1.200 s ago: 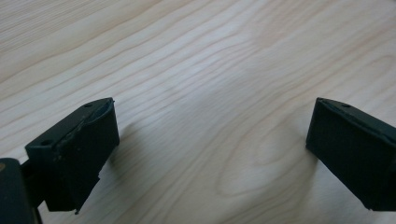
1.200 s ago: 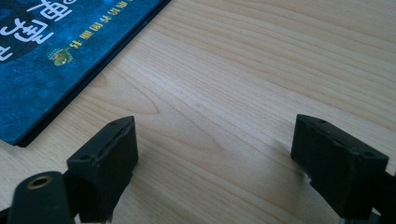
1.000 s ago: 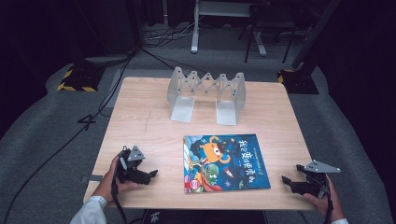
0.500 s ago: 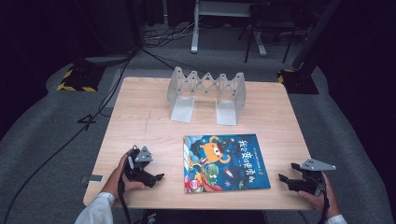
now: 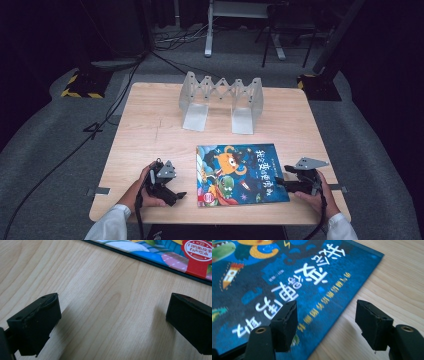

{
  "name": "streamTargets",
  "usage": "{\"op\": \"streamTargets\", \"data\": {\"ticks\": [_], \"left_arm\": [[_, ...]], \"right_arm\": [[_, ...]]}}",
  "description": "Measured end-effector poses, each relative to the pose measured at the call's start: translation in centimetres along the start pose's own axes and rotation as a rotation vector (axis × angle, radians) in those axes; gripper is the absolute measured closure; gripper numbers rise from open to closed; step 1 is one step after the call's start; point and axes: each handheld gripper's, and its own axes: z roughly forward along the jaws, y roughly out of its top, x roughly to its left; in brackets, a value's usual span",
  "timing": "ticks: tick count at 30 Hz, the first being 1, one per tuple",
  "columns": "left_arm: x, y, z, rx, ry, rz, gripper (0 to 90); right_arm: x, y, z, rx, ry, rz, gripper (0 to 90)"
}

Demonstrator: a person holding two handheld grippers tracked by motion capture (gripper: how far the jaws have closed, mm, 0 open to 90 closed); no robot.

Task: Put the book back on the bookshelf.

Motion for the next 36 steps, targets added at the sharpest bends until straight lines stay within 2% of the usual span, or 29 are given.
{"op": "streamTargets", "data": {"ticks": [2, 3, 4, 7, 15, 21, 28, 32, 36], "left_arm": [[0.0, 0.2, 0.2, 0.000, -0.008, 0.009, 0.1], [0.0, 0.3, 0.2, 0.003, -0.010, 0.012, 0.1], [-0.1, 0.4, 0.3, 0.001, -0.009, 0.009, 0.1], [-0.2, 0.3, 0.3, 0.000, -0.003, 0.004, 0.2], [-1.1, -0.3, -0.3, 0.001, 0.008, -0.006, 0.5], [-1.6, -1.3, -1.1, 0.003, 0.019, -0.011, 0.5], [-1.9, -1.7, -1.5, 0.003, 0.031, -0.026, 0.5], [-1.8, -1.9, -1.8, 0.007, 0.032, -0.027, 0.5], [-1.5, -2.0, -1.9, 0.004, 0.047, -0.044, 2.4]], "right_arm": [[0.0, 0.4, 0.4, 0.006, 0.015, 0.005, 35.0], [0.0, 0.6, 0.7, 0.008, 0.040, 0.011, 33.3], [0.2, 0.8, 0.9, 0.014, 0.042, 0.006, 30.2], [0.5, 1.5, 1.4, 0.032, 0.026, -0.011, 28.0], [1.7, 3.1, 3.4, 0.039, 0.073, -0.029, 21.8], [2.5, 4.5, 4.9, 0.052, 0.073, -0.045, 18.6], [3.7, 5.8, 6.1, 0.065, 0.092, -0.075, 18.2], [4.1, 5.7, 5.8, 0.057, 0.078, -0.085, 22.1], [4.1, 4.1, 4.1, 0.052, 0.081, -0.115, 23.1]]}}
